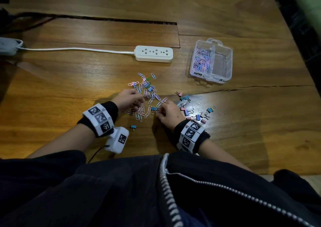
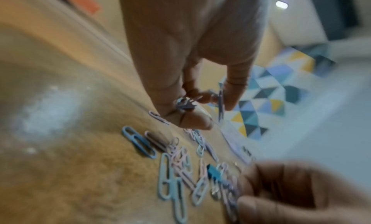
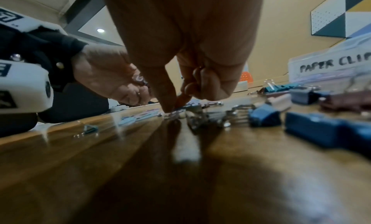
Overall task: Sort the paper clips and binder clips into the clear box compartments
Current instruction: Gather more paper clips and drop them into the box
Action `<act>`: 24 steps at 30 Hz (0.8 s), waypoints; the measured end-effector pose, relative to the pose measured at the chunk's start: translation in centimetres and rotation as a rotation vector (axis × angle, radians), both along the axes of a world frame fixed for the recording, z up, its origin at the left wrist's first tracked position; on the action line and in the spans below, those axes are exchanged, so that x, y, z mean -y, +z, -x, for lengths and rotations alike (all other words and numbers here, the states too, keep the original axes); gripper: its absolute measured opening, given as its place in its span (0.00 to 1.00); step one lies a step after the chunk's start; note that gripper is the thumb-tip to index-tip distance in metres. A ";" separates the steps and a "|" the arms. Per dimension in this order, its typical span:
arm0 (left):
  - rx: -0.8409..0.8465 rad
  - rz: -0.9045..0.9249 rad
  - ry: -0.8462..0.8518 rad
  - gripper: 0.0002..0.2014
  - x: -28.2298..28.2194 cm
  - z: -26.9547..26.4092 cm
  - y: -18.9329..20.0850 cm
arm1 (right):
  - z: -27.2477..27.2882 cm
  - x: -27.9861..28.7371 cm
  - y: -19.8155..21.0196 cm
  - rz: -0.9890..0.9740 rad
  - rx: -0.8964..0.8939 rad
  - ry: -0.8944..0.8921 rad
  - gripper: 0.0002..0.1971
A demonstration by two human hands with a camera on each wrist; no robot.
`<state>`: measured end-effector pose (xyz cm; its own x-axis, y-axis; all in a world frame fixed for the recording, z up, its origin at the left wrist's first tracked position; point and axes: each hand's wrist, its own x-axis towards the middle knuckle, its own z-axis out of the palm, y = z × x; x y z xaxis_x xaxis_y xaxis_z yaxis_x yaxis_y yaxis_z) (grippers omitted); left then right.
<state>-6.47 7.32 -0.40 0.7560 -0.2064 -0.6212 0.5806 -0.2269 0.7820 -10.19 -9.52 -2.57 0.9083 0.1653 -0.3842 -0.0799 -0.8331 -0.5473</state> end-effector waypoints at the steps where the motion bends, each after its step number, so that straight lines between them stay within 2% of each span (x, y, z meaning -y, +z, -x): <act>1: -0.051 0.085 0.074 0.11 -0.2 -0.1 0.2 | 0.0 0.2 0.1 -0.024 -0.001 -0.011 0.06; 3: -0.094 0.168 0.143 0.11 -0.4 -0.1 0.4 | 0.0 0.8 0.5 -0.152 -0.024 -0.083 0.06; 6: -0.094 0.264 0.178 0.11 -0.3 0.1 0.7 | -0.1 1.9 1.3 -0.538 -0.164 -0.345 0.12; 9: -0.148 0.381 0.239 0.11 -0.4 0.2 0.6 | -0.5 2.9 1.4 -0.783 -0.266 -0.494 0.15; 10: -0.144 0.344 0.212 0.11 -0.3 0.2 0.3 | -0.7 3.2 1.4 -0.844 -0.301 -0.516 0.16; 11: -0.099 0.226 0.135 0.11 -0.2 0.1 0.0 | -0.8 3.4 1.4 -0.895 -0.333 -0.543 0.16; 14: 0.181 -0.387 -0.266 0.10 0.8 0.7 -0.6 | -1.0 3.9 1.4 -0.953 -0.391 -0.588 0.17; 16: 0.281 -0.640 -0.484 0.20 1.5 1.3 -1.0 | -1.2 4.0 1.8 -0.970 -0.400 -0.592 0.17; 18: 0.353 -0.720 -0.555 0.25 2.0 1.5 -1.2 | -1.2 4.0 2.1 -0.989 -0.402 -0.602 0.17; 21: 0.398 -0.703 -0.546 0.14 2.4 1.2 -0.9 | -1.1 4.1 2.1 -1.072 -0.429 -0.623 0.17; 24: 0.399 -0.713 -0.662 0.05 2.8 1.1 -0.8 | -1.1 4.2 2.1 -1.067 -0.463 -0.651 0.15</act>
